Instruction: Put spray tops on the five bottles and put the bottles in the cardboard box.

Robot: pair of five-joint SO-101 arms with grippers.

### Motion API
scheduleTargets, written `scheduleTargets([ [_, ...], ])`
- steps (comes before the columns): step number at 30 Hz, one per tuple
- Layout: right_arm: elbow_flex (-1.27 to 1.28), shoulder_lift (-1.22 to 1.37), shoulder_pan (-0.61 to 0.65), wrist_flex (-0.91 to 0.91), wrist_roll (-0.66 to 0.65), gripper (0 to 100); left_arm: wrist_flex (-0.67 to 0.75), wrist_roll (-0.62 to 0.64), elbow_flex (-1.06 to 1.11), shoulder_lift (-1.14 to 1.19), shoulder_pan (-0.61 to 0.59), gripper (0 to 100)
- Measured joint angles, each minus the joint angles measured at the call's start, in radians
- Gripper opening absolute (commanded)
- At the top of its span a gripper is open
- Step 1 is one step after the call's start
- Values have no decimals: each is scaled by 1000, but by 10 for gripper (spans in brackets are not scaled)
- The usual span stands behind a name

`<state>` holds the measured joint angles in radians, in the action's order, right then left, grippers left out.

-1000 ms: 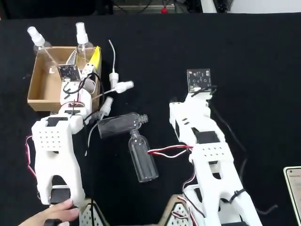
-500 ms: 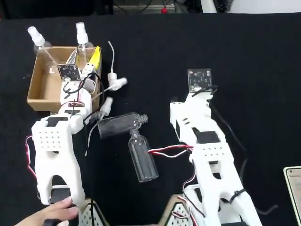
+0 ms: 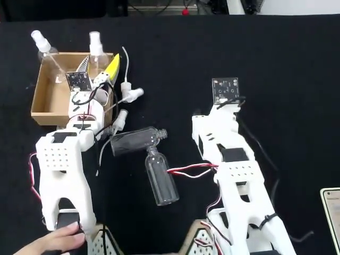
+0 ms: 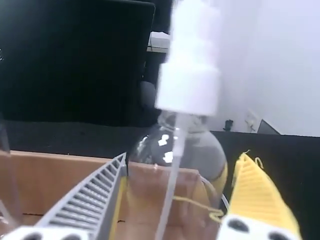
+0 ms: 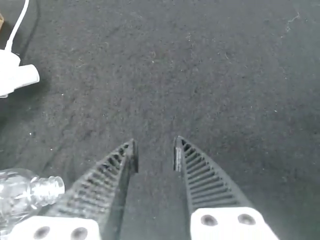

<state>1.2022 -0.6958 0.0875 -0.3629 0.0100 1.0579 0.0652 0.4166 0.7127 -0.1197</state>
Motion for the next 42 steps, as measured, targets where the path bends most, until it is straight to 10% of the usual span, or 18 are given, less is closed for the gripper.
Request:
scheduleTargets([
  [42,0,0,0,0,0,114,-2,0,512,-517,-32,314],
])
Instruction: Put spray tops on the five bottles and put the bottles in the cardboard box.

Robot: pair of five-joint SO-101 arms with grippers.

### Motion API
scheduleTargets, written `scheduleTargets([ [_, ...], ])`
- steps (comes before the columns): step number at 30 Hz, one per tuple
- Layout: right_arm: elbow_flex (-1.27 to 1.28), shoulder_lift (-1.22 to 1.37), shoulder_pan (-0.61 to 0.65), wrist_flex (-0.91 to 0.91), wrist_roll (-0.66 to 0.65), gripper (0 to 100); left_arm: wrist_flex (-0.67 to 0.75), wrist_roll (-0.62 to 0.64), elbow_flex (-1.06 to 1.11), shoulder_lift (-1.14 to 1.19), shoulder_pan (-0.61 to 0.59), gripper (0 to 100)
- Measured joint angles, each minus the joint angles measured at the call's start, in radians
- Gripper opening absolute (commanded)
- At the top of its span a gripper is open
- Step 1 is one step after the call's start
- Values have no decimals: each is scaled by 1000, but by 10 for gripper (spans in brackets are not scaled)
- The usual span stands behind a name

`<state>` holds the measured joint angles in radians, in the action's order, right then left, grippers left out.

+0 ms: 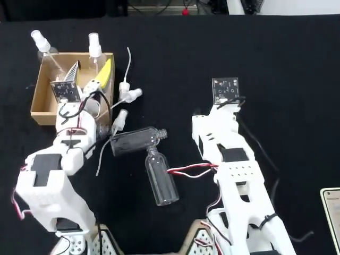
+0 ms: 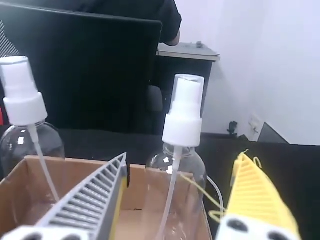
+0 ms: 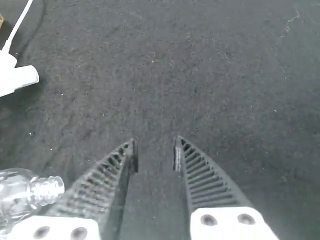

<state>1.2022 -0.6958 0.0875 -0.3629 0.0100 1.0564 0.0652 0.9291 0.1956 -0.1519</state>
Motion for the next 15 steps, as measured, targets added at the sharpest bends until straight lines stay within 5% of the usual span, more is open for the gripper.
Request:
scheduleTargets([
  [4,0,0,0,0,0,114,-44,0,72,-92,0,313],
  [7,0,0,0,0,0,114,-232,0,81,-206,0,262],
  [15,0,0,0,0,0,114,-1114,0,-54,-571,-46,113],
])
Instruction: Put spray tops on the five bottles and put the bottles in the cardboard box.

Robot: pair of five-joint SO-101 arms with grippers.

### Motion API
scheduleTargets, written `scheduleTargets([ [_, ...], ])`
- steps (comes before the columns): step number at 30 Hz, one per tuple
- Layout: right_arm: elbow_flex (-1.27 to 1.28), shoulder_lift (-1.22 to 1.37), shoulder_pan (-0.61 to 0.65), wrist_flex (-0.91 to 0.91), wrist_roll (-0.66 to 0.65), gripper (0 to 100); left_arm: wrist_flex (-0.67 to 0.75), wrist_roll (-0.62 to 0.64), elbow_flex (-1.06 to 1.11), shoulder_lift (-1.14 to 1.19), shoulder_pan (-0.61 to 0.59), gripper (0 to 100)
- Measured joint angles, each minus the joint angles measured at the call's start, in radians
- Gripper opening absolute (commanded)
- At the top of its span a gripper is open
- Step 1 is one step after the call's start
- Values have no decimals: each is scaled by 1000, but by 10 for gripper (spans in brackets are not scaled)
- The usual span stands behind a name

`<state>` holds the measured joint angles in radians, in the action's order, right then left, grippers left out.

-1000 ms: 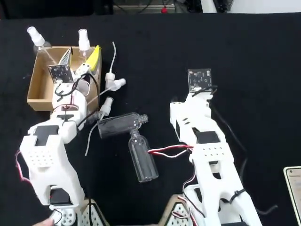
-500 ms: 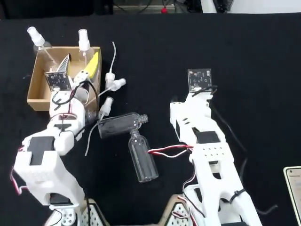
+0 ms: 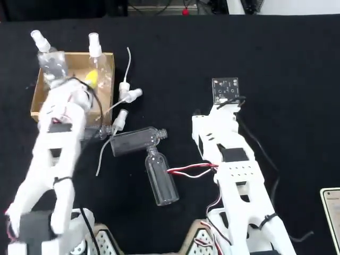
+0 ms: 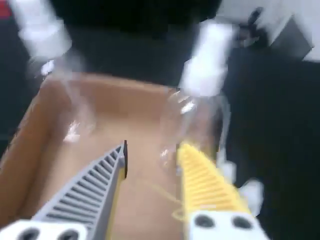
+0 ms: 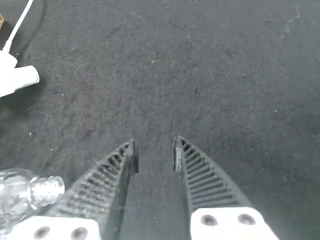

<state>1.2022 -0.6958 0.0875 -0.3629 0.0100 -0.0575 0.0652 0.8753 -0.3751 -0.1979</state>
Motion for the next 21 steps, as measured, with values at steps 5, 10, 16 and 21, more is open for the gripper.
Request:
scheduleTargets([
  [5,0,0,0,0,0,114,-212,0,-41,-28,-110,109],
  [10,3,0,0,0,0,114,-236,-2,-41,-28,-120,108],
  [16,3,0,0,0,0,114,-345,-86,-141,18,-28,32],
  [21,3,0,0,0,0,114,-480,-97,-350,209,8,32],
])
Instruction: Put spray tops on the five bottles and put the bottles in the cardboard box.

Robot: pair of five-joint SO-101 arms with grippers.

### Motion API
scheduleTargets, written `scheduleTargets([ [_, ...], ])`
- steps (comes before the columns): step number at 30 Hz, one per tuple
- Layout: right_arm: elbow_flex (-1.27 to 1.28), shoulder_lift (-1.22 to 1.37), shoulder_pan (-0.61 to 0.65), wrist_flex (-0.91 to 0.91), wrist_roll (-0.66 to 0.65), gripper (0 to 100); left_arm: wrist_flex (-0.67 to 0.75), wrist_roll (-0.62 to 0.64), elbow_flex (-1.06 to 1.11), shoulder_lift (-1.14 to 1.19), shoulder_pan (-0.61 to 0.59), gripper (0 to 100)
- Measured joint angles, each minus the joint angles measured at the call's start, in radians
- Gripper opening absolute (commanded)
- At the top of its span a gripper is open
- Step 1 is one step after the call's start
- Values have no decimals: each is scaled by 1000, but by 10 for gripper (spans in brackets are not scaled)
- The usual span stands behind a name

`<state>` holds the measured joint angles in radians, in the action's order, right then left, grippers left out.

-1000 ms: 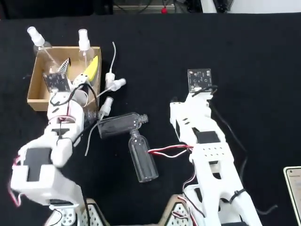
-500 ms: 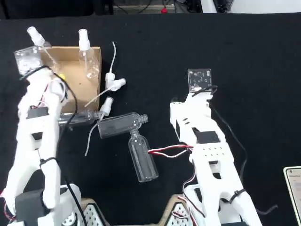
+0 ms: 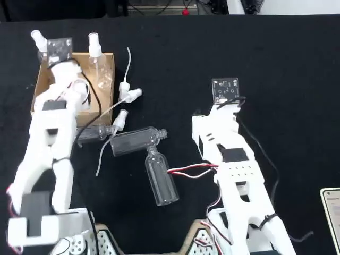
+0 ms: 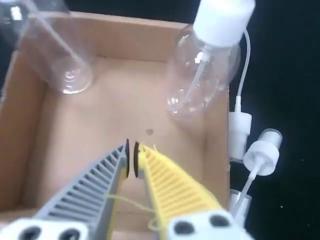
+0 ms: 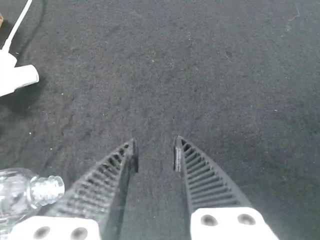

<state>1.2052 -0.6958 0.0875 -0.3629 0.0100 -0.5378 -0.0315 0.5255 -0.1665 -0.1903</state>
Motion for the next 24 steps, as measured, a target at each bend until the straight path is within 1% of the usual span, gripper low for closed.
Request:
scheduleTargets([
  [3,0,0,0,0,0,114,-75,2,-132,129,23,32],
  [6,0,0,0,0,0,114,-112,-3,-224,235,31,32],
  [9,2,0,0,0,0,114,-118,-3,-264,295,43,32],
  [13,12,0,0,2,0,114,-118,-3,-279,304,43,32],
  [15,12,0,0,2,0,114,-107,34,-279,313,43,32],
  [19,12,0,0,2,0,114,-41,184,-273,322,38,32],
  [21,12,0,0,2,0,114,11,212,-239,331,37,32],
  [24,12,0,0,2,0,114,49,216,-218,345,40,32],
])
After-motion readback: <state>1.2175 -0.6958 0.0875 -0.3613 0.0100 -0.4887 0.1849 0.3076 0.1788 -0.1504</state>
